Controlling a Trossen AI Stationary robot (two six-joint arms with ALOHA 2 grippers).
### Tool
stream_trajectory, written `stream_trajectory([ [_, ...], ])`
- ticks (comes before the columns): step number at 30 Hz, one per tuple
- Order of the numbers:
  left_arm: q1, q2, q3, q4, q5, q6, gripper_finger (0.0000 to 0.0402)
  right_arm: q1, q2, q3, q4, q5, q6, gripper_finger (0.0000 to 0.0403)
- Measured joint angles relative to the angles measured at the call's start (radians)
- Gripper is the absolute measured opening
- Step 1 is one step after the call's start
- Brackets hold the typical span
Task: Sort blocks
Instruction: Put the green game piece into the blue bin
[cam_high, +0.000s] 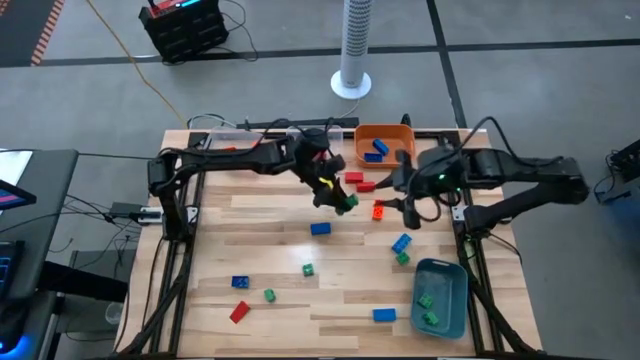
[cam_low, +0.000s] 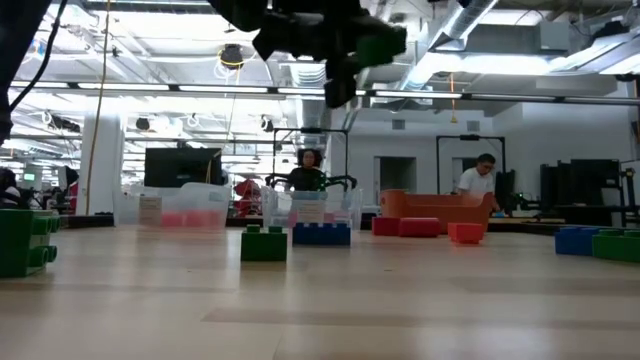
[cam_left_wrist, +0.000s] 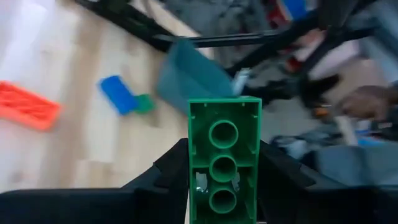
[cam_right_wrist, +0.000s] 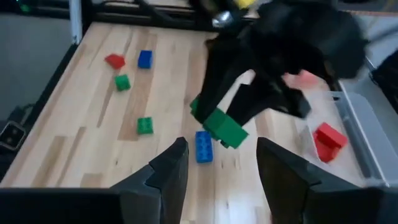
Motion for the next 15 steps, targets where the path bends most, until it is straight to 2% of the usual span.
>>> stream_trajectory([
  [6, 0.011, 0.000, 0.000, 0.119, 0.164, -0.152, 0.0137, -0.002, 0.083, 0.081, 0.008, -0.020, -0.076, 0.0234],
  [11, 0.010, 0.000, 0.000, 0.184, 0.193, -0.221, 0.0138, -0.001, 0.147, 0.113, 0.008, -0.027, -0.105, 0.0262],
  [15, 0.008, 0.000, 0.000, 0.223, 0.210, -0.263, 0.0138, 0.003, 0.190, 0.119, 0.026, -0.042, -0.123, 0.0267],
])
